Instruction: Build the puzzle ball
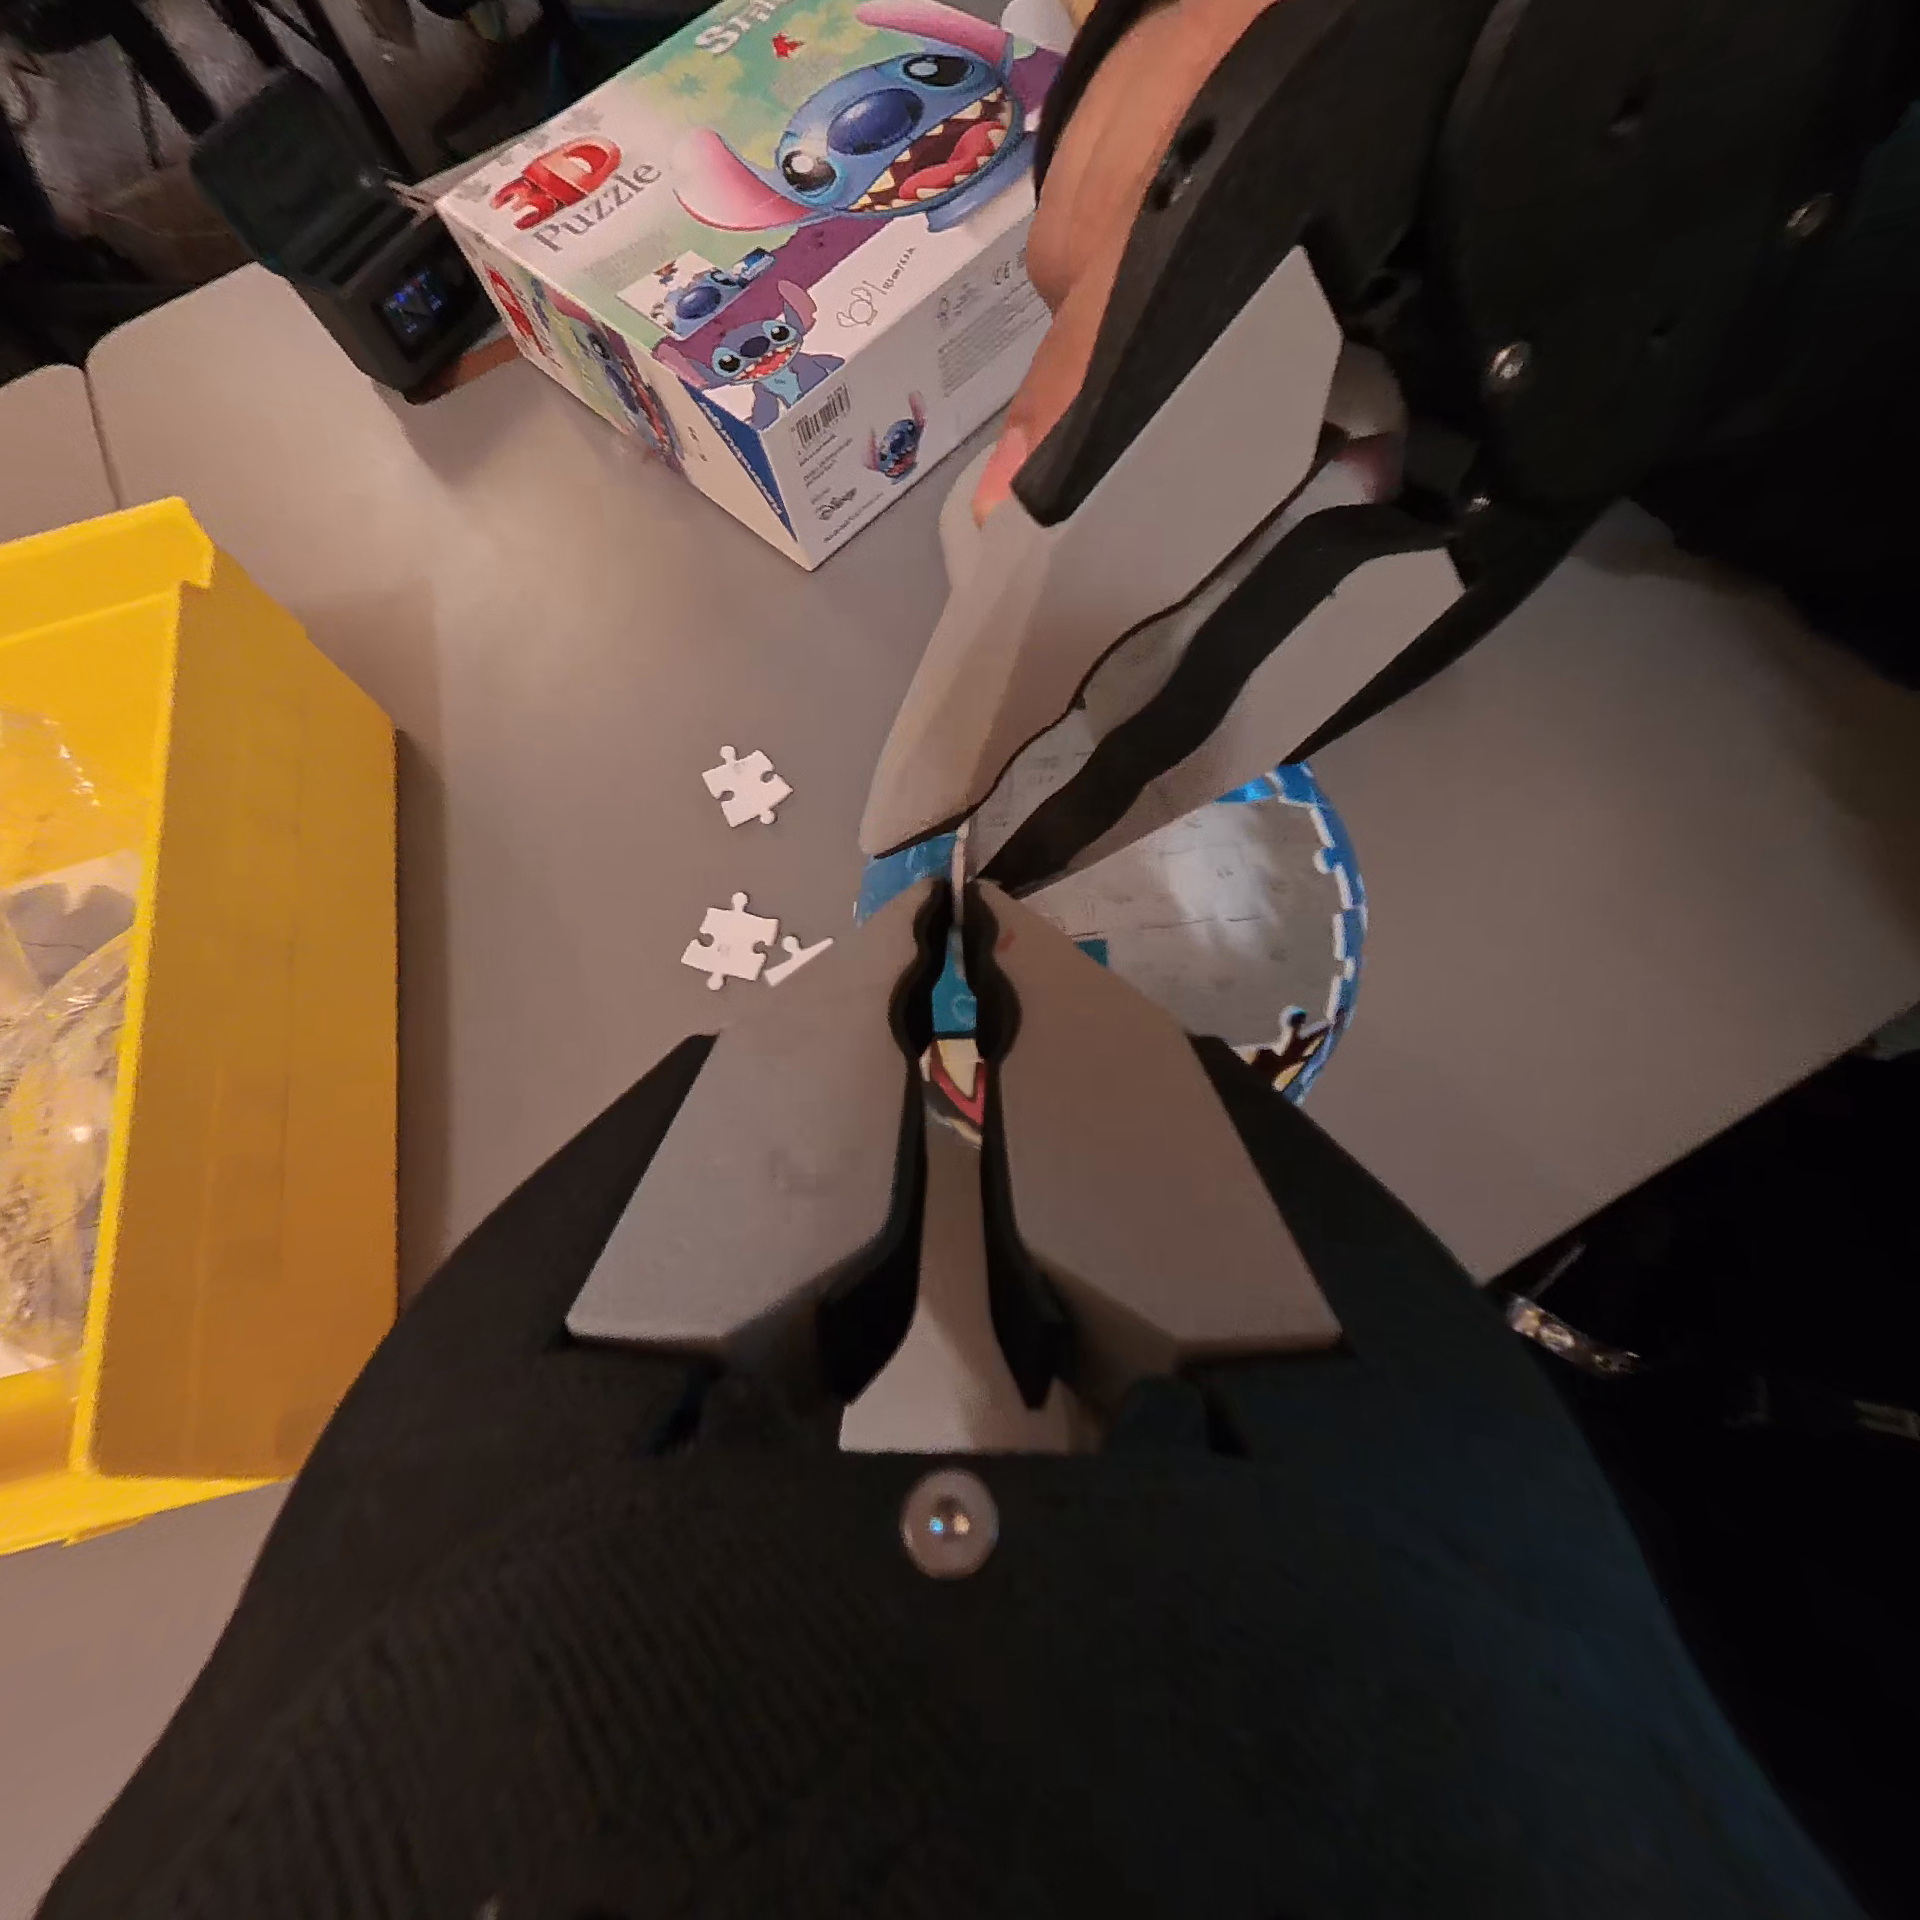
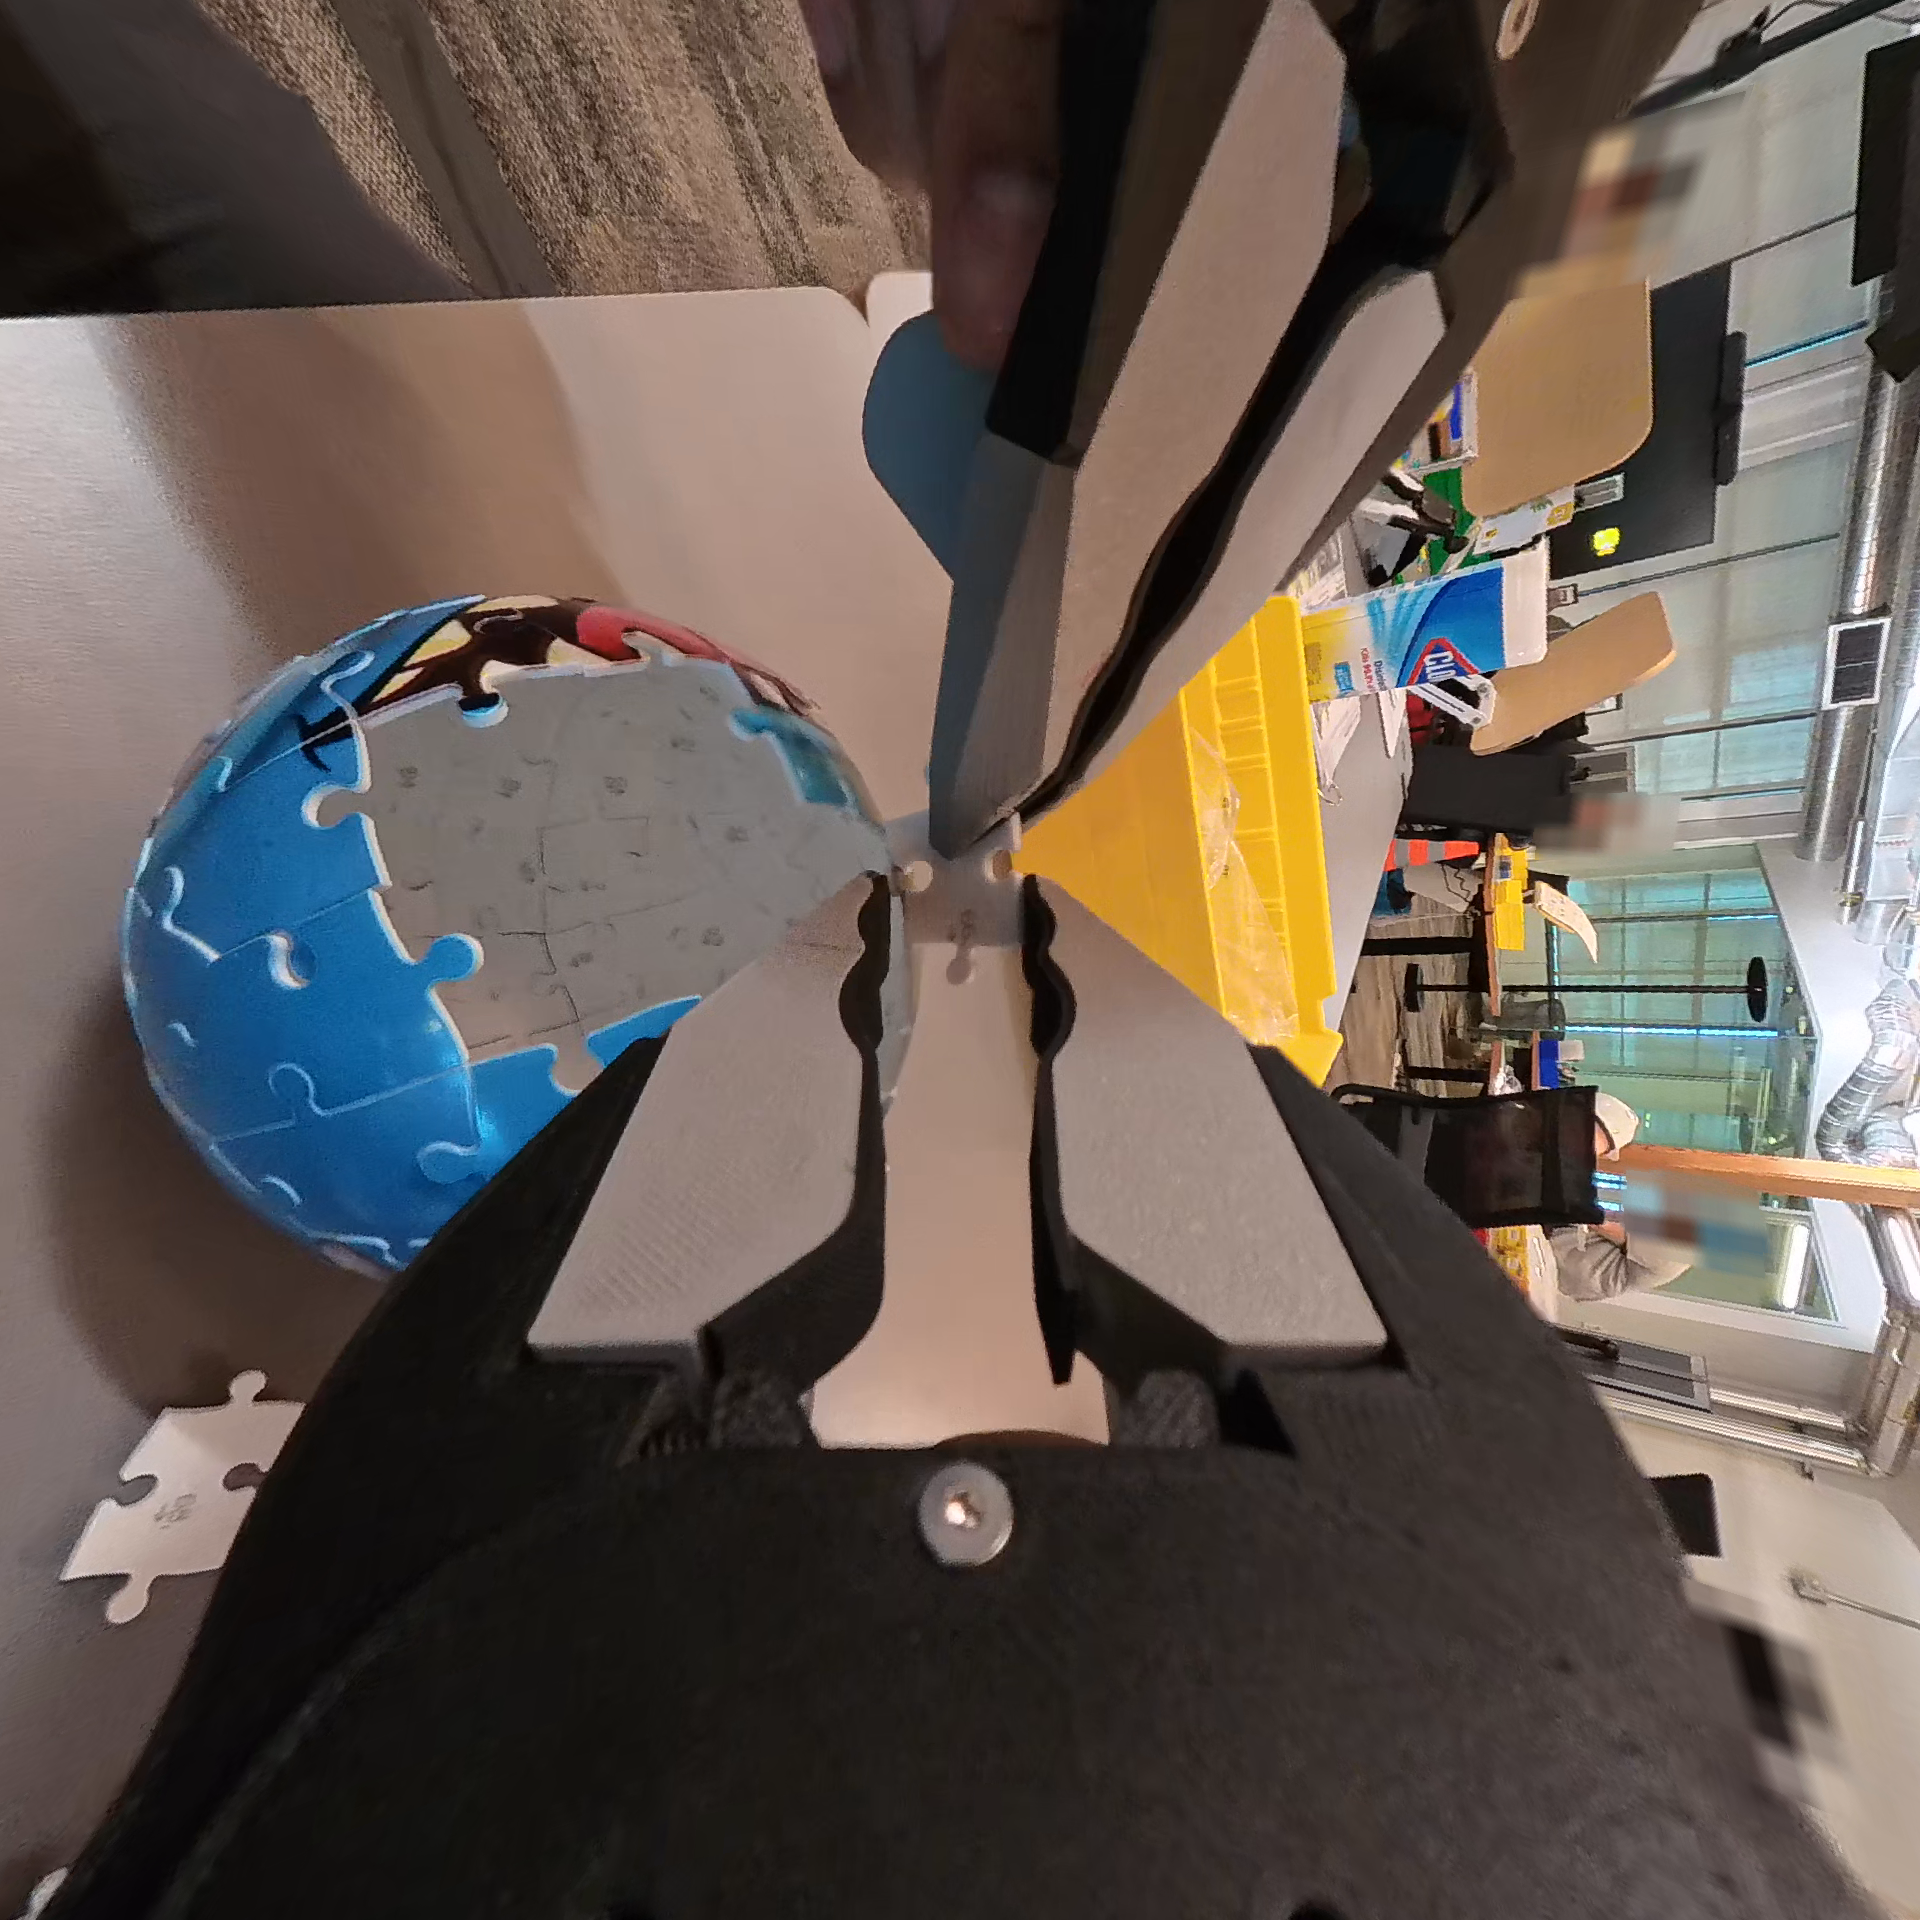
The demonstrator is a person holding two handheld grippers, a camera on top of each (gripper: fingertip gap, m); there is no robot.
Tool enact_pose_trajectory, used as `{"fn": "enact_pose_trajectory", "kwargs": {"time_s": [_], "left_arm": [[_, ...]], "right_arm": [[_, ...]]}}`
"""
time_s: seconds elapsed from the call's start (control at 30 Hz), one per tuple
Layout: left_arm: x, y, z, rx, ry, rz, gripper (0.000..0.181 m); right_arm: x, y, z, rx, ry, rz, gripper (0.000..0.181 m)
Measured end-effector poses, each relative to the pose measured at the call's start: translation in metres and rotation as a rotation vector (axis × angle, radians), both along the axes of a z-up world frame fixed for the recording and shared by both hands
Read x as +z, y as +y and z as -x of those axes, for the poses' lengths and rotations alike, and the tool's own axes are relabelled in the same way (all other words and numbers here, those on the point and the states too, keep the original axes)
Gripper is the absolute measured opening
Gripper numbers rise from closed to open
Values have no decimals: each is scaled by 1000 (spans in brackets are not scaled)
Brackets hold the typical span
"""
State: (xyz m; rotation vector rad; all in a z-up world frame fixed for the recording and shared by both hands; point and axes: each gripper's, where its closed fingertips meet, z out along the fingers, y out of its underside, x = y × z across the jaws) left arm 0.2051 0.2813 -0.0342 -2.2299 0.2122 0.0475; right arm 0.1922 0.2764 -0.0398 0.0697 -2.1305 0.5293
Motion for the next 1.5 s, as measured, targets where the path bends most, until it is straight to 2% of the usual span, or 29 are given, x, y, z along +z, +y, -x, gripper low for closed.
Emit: {"fn": "enact_pose_trajectory", "kwargs": {"time_s": [0.2, 0.47, 0.73, 1.03, 1.3, 1.5], "left_arm": [[1, -2, -1, 41, 160, -21, 0], [1, -3, -4, 73, 246, -58, 0], [1, -2, -3, 81, 263, -71, 0], [2, 1, -5, 101, 378, -68, 0], [1, 4, -3, 126, 411, -70, 0], [3, 7, -3, 149, 429, -85, 0]], "right_arm": [[0, 1, -3, 16, 9, -7, 19], [2, 3, -9, 28, -6, -7, 17], [3, 2, -8, 29, 7, -13, 18], [1, -2, -7, 33, 21, -29, 15], [0, 0, -7, 31, 27, -52, 14], [0, 2, -8, 33, -17, 2, 13]]}}
